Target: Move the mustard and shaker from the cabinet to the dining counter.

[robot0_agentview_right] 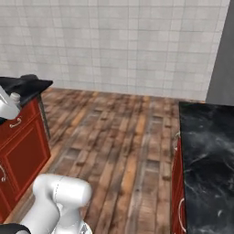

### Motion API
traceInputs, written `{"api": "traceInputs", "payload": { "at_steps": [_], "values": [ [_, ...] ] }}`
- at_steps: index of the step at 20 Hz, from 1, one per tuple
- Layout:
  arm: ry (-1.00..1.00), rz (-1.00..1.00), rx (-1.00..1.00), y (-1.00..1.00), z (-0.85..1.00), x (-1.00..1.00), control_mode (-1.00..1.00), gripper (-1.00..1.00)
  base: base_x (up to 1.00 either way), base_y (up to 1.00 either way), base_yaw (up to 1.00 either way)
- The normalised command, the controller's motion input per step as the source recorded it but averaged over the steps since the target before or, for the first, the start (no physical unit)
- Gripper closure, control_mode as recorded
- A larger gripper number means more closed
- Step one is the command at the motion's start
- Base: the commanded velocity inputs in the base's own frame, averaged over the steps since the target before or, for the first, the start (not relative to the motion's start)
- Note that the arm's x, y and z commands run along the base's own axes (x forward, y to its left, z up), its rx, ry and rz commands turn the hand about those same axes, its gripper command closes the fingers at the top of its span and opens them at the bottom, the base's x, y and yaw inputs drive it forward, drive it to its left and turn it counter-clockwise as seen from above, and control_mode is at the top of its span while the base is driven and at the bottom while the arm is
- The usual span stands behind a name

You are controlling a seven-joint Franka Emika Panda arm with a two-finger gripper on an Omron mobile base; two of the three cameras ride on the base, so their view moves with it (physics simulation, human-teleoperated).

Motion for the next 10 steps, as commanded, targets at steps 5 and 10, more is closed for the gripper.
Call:
{"api": "traceInputs", "payload": {
  "at_steps": [5,10],
  "values": [
    [0.0,0.0,0.0,0.0,0.0,0.0,1.0,1.0,0.93,-0.02,0.03],
    [0.0,0.0,0.0,0.0,0.0,0.0,1.0,1.0,0.78,0.0,0.26]
  ]
}}
